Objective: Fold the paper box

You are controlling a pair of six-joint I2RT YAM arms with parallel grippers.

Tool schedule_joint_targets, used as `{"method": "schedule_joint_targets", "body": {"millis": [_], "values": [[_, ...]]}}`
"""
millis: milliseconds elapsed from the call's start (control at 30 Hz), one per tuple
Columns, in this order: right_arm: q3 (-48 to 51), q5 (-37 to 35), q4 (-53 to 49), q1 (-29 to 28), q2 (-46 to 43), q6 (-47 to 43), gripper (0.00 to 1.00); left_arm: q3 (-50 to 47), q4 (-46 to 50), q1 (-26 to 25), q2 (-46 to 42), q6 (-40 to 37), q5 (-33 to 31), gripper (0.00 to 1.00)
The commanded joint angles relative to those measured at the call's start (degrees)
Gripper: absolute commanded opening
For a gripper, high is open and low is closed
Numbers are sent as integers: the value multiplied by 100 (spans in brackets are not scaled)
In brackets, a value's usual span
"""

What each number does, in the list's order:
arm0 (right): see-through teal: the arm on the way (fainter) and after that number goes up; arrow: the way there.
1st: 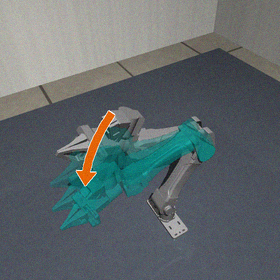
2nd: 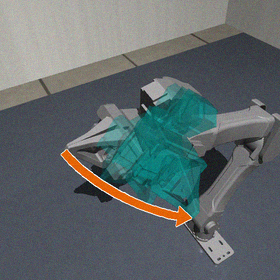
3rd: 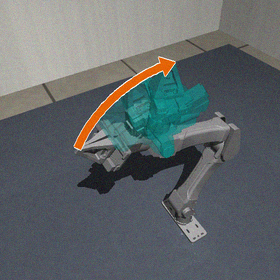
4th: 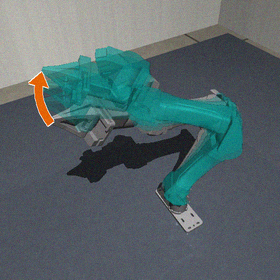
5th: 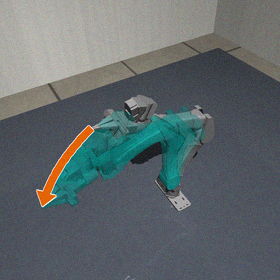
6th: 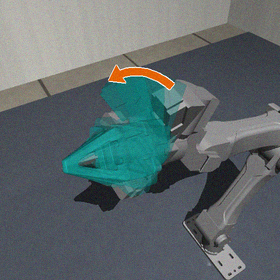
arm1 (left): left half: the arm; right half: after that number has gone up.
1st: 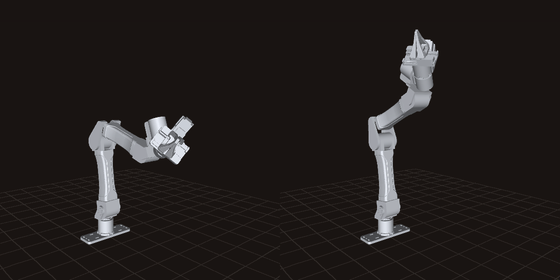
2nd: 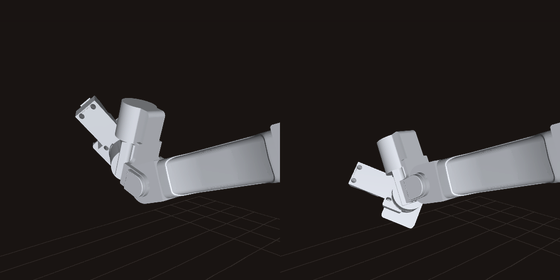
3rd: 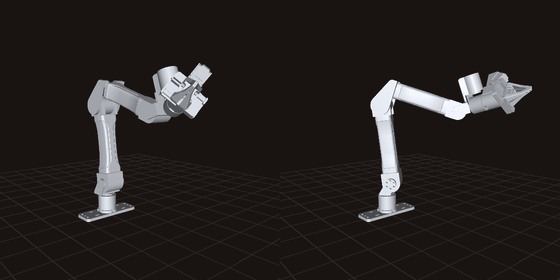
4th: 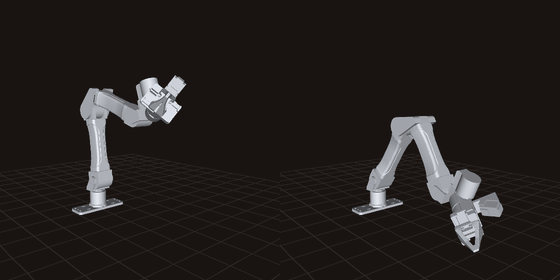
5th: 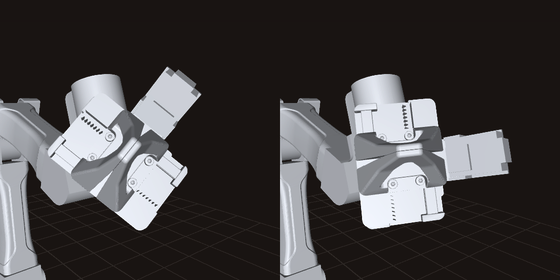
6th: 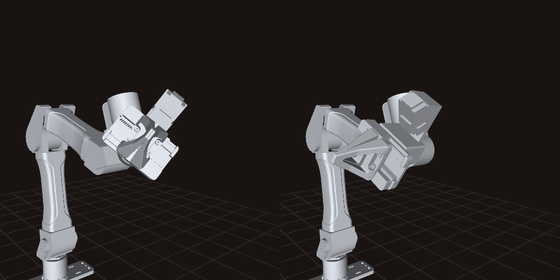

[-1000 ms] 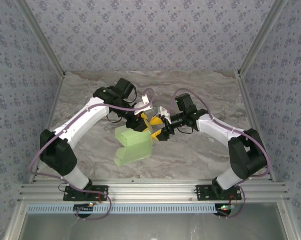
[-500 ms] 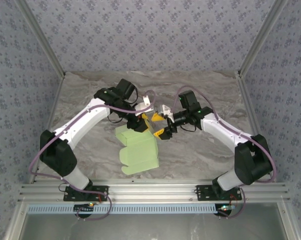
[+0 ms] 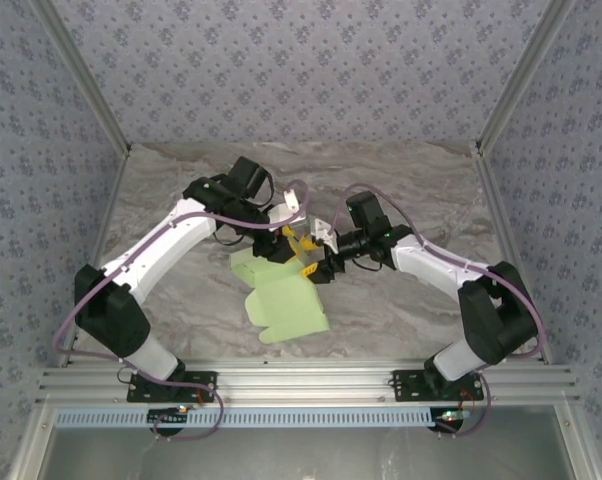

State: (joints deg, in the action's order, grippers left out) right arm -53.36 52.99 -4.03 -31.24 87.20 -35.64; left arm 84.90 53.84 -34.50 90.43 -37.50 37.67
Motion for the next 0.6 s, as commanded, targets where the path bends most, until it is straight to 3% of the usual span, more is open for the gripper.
{"method": "schedule_joint_targets", "body": {"millis": [0, 167, 433, 567], "values": [[256, -342, 506, -6, -246, 97, 63, 111, 18, 25, -36, -45, 361, 32], [450, -434, 942, -13, -302, 317, 53, 75, -42, 31, -34, 17, 365, 32], [370, -258, 860, -24, -255, 421, 64, 141, -66, 32, 90, 43, 461, 32], [292, -227, 678, -29, -171, 236, 46, 154, -13, 31, 117, 33, 516, 33]]}}
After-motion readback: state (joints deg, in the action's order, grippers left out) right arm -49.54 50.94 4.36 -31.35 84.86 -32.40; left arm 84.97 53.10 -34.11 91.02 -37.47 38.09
